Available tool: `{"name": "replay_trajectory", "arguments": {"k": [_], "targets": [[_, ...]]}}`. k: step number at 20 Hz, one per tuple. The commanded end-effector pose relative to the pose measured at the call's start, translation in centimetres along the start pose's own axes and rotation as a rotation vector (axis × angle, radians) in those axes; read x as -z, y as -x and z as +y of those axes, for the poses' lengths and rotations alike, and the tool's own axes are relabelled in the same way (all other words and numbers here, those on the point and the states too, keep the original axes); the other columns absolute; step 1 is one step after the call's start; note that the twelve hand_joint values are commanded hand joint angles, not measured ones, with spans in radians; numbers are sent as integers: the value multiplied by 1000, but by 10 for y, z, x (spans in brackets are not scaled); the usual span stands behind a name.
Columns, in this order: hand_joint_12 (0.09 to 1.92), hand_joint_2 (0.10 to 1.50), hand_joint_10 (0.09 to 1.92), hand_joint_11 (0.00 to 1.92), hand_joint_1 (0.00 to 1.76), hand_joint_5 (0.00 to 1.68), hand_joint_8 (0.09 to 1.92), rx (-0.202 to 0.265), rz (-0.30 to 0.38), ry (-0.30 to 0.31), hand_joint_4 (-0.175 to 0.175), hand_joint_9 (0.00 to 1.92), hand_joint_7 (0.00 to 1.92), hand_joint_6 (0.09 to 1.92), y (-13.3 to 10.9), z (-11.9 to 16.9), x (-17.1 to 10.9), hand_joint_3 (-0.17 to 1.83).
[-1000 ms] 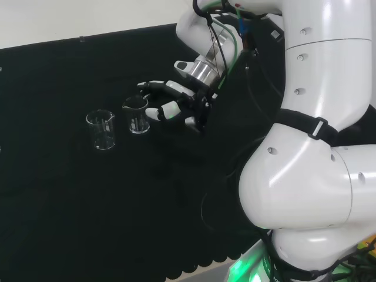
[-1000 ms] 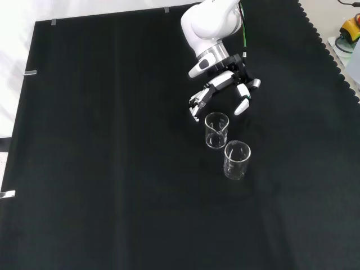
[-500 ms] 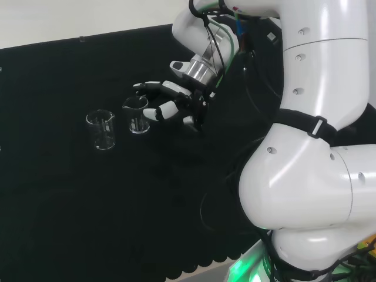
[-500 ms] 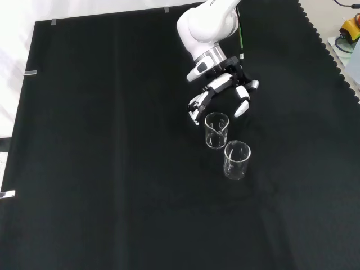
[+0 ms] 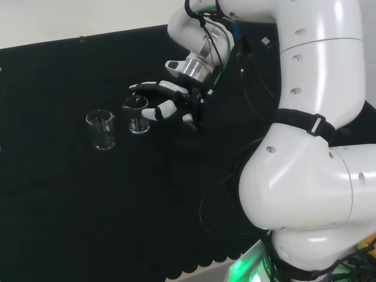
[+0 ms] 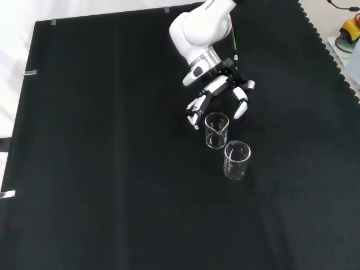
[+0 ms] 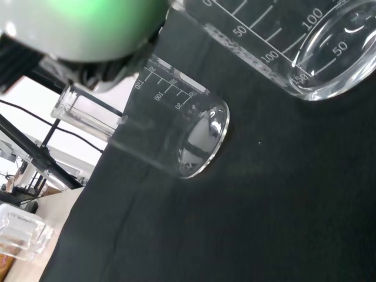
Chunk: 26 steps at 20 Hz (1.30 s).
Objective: Pick up the beaker on the right.
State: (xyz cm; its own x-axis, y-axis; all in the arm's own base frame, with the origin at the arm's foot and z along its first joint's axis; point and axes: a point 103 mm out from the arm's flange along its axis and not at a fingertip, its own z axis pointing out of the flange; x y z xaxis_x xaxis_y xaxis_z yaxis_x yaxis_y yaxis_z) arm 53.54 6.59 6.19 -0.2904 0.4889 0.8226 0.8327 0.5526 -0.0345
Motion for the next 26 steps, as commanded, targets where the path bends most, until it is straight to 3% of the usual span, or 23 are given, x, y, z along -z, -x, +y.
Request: {"name": "replay_trajectory", "arguments": {"k": [1,26], "targets": [[1315,305,651,0,910,392,688,-4,6,-19,-72,418,303,87,2,1,-4,1159],[1359,307,637,0,929,479,688,-36,46,39,-66,449,359,113,0,7,-21,1149]]}}
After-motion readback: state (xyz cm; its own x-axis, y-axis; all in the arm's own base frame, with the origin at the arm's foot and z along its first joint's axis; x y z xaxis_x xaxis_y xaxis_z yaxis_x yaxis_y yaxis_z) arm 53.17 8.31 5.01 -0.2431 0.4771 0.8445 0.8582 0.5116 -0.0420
